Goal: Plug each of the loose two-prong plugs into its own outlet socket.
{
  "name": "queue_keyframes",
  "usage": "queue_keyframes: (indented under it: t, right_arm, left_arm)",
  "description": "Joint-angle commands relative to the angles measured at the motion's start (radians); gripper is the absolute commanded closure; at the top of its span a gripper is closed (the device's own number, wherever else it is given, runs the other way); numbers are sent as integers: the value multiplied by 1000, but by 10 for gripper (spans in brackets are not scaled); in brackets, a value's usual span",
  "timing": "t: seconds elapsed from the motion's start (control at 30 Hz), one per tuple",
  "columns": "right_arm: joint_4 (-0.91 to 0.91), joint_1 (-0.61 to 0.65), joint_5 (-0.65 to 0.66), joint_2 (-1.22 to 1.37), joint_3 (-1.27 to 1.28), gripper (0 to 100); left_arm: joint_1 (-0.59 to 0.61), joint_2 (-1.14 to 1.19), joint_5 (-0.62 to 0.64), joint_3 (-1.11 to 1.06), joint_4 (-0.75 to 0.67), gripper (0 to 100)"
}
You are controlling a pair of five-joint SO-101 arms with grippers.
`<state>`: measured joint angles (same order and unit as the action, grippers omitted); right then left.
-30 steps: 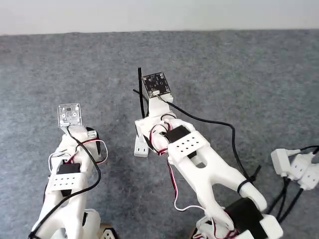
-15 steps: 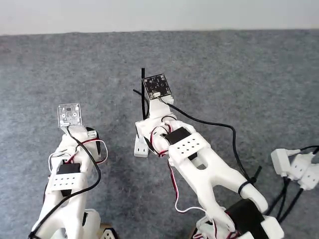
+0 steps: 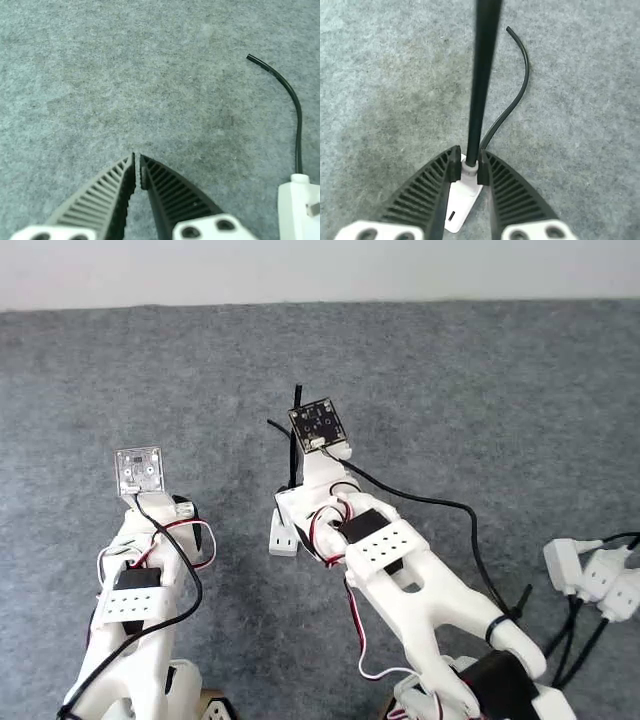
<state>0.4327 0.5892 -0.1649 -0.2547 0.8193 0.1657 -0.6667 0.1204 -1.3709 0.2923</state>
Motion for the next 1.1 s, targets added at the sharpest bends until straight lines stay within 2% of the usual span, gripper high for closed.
queue_keyframes:
  t: [0.0, 0.47, 0.9, 1.07]
  right_arm:
    - [24, 8, 21, 4, 23, 990]
    - [13, 42, 169, -128, 155, 990]
    - [25, 47, 203, -82, 127, 990]
    - [150, 48, 203, -76, 38, 990]
  left_arm:
    - [9, -26, 3, 10, -26, 987]
    - [11, -26, 3, 10, -25, 987]
    - [11, -26, 3, 8, -25, 987]
    - [11, -26, 3, 8, -25, 987]
